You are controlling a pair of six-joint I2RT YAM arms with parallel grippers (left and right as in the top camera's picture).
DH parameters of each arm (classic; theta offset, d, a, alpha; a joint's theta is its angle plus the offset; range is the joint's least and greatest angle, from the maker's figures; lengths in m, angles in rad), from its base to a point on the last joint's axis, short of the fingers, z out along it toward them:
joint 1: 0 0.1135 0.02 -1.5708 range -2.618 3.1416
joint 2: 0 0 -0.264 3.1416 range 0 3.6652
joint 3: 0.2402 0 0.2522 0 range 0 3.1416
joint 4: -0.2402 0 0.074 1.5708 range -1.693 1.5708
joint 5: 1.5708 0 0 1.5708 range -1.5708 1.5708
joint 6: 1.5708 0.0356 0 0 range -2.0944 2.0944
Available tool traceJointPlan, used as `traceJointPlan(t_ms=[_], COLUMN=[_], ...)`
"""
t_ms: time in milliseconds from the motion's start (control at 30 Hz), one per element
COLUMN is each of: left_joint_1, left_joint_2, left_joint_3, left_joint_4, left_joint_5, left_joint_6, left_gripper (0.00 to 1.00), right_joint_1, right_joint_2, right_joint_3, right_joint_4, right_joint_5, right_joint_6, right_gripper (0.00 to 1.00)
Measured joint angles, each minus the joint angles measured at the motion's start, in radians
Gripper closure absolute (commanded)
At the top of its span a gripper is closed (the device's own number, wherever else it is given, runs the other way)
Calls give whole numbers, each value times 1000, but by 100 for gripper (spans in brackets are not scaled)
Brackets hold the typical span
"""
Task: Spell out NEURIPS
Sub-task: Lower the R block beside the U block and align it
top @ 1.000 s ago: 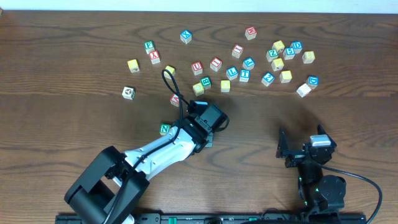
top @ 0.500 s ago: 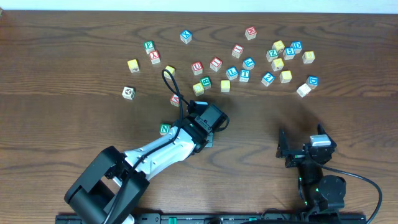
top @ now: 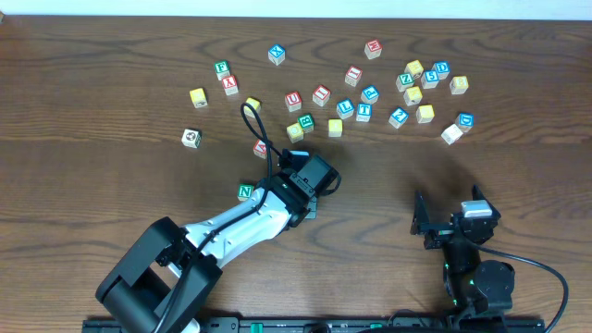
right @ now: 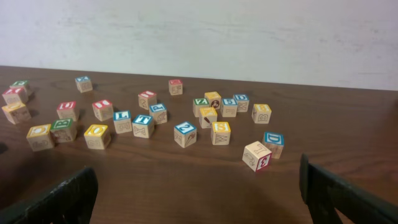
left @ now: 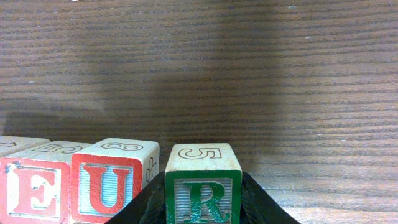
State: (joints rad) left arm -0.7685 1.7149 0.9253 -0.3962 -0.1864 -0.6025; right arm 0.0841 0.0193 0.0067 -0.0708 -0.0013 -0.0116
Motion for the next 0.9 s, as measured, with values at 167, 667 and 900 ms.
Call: traceJointPlan(t_ms=[167,667,900], left_joint_1=[0,0,0], left_joint_2=[0,0,0], left_joint_3=[0,0,0], left_joint_4=[0,0,0], left_joint_5=[0,0,0], left_joint_6=[0,0,0], left_gripper=[66,56,57], right_joint_1=[0,0,0], right_joint_2=[0,0,0], right_joint_3=[0,0,0], right_joint_4=[0,0,0], right_joint_5=[0,0,0], right_joint_6=[0,0,0], right_gripper=[1,1,1])
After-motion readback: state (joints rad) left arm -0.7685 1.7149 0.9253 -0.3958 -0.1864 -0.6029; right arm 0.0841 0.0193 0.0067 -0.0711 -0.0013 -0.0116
